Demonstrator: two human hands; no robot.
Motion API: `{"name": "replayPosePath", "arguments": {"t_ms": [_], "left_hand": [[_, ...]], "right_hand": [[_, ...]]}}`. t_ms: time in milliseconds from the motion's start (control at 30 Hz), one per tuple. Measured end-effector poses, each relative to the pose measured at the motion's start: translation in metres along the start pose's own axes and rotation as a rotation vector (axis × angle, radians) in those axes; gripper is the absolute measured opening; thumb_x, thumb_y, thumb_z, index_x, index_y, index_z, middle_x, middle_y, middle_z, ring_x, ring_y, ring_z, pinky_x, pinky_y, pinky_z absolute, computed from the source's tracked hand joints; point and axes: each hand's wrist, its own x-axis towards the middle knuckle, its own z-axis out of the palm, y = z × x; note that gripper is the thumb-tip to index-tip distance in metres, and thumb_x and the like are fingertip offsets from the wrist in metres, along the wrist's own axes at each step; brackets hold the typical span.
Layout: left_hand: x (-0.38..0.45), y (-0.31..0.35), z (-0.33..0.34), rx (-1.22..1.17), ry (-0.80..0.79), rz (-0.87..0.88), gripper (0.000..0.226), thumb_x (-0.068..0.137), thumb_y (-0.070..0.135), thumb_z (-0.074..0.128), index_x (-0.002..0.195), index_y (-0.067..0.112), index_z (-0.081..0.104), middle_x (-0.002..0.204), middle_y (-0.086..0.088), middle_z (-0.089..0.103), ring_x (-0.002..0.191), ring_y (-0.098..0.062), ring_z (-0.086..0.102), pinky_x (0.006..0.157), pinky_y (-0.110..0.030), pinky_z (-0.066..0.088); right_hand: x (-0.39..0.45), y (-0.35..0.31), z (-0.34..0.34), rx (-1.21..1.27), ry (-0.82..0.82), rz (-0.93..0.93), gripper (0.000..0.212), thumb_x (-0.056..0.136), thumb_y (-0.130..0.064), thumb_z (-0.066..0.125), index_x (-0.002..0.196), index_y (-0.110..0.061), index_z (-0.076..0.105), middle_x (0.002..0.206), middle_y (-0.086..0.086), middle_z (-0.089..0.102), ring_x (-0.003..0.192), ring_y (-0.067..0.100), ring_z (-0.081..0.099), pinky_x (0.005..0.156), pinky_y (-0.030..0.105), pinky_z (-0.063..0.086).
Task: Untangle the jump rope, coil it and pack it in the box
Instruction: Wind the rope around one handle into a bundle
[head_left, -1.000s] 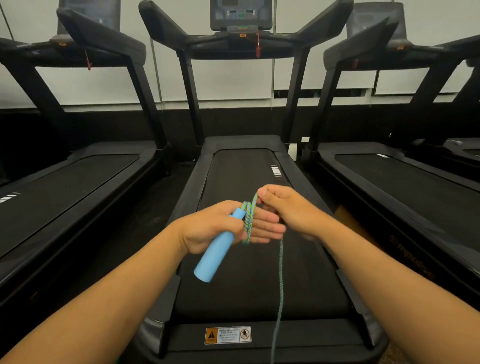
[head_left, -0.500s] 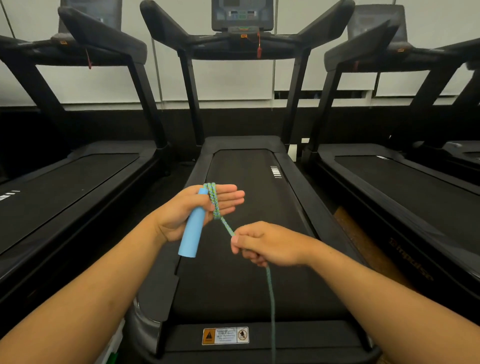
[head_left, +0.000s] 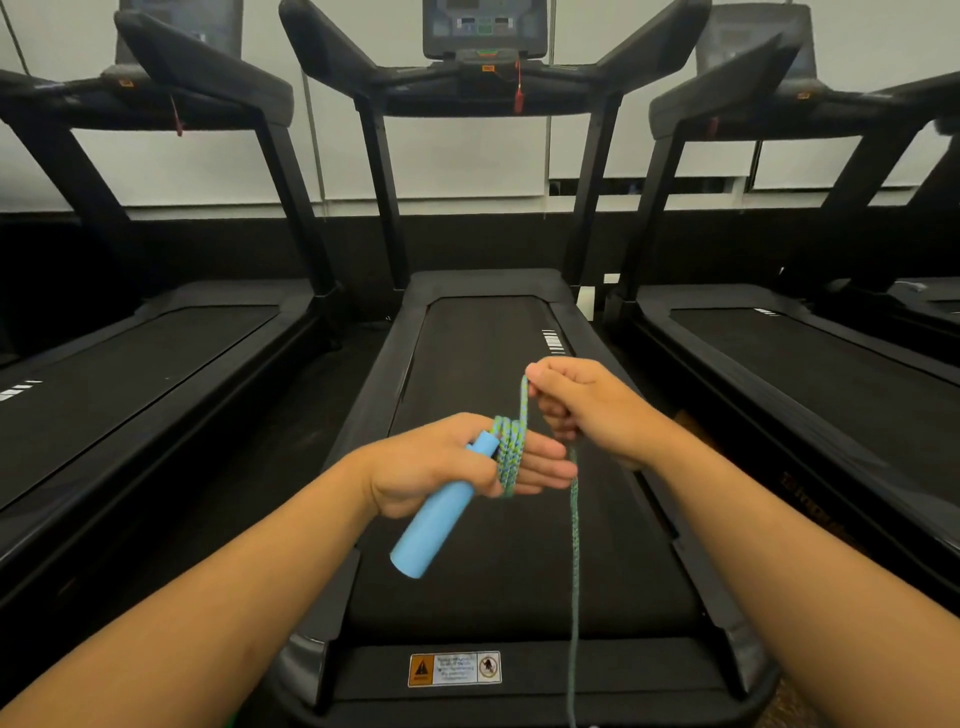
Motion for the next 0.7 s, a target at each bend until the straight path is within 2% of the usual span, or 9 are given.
{"name": "replayPosePath", "arguments": {"t_ms": [100, 167, 233, 333, 567, 700], "left_hand": [[-0.001, 0.007, -0.001, -0.097, -0.019, 0.09, 0.069, 0.072, -0.012, 0.048, 0.14, -0.013, 0.044, 0.143, -0.033, 0.052, 0.137, -0.044, 0.049, 0.118, -0.05, 0.035], [-0.003, 0.01, -0.005, -0.174, 0.008, 0.142, 0.069, 0.072, -0.013, 0.047, 0.141, -0.014, 0.044, 0.144, -0.034, 0.05, 0.138, -0.045, 0.047, 0.119, -0.049, 0.035], [-0.004, 0.012, -0.013, -0.261, 0.062, 0.195, 0.069, 0.072, -0.011, 0.049, 0.141, -0.012, 0.044, 0.145, -0.033, 0.049, 0.139, -0.044, 0.046, 0.118, -0.048, 0.035], [-0.009, 0.013, -0.028, -0.316, 0.175, 0.253, 0.067, 0.076, -0.009, 0.045, 0.143, -0.009, 0.043, 0.146, -0.03, 0.05, 0.139, -0.042, 0.047, 0.119, -0.049, 0.034], [-0.019, 0.011, -0.046, -0.268, 0.361, 0.245, 0.064, 0.076, -0.009, 0.044, 0.139, -0.008, 0.048, 0.14, -0.025, 0.058, 0.133, -0.037, 0.055, 0.113, -0.043, 0.043], [-0.019, 0.008, -0.046, -0.146, 0.404, 0.156, 0.064, 0.071, -0.008, 0.05, 0.135, -0.003, 0.054, 0.135, -0.018, 0.065, 0.129, -0.03, 0.06, 0.11, -0.036, 0.047]], "right_hand": [[-0.003, 0.022, 0.01, 0.032, -0.032, 0.058, 0.027, 0.107, -0.021, 0.046, 0.087, -0.015, 0.063, 0.064, -0.002, 0.051, 0.057, 0.007, 0.045, 0.059, 0.026, 0.036], [-0.007, 0.032, 0.027, 0.094, -0.102, 0.147, 0.029, 0.106, -0.009, 0.038, 0.091, -0.017, 0.062, 0.061, -0.005, 0.047, 0.053, 0.007, 0.038, 0.057, 0.026, 0.032], [-0.01, 0.036, 0.042, 0.119, -0.204, 0.198, 0.027, 0.109, -0.015, 0.036, 0.091, -0.014, 0.057, 0.059, -0.005, 0.039, 0.051, 0.009, 0.03, 0.054, 0.027, 0.028], [-0.013, 0.03, 0.053, 0.093, -0.314, 0.188, 0.031, 0.11, -0.029, 0.038, 0.095, -0.01, 0.057, 0.063, -0.001, 0.037, 0.053, 0.012, 0.03, 0.054, 0.028, 0.03], [-0.018, 0.005, 0.052, -0.092, -0.352, 0.109, 0.032, 0.109, -0.03, 0.039, 0.092, -0.014, 0.061, 0.063, -0.002, 0.041, 0.055, 0.012, 0.035, 0.057, 0.029, 0.035], [-0.019, -0.015, 0.043, -0.116, -0.35, 0.036, 0.029, 0.108, -0.026, 0.043, 0.088, -0.015, 0.061, 0.062, -0.003, 0.042, 0.055, 0.012, 0.036, 0.057, 0.029, 0.036]]}}
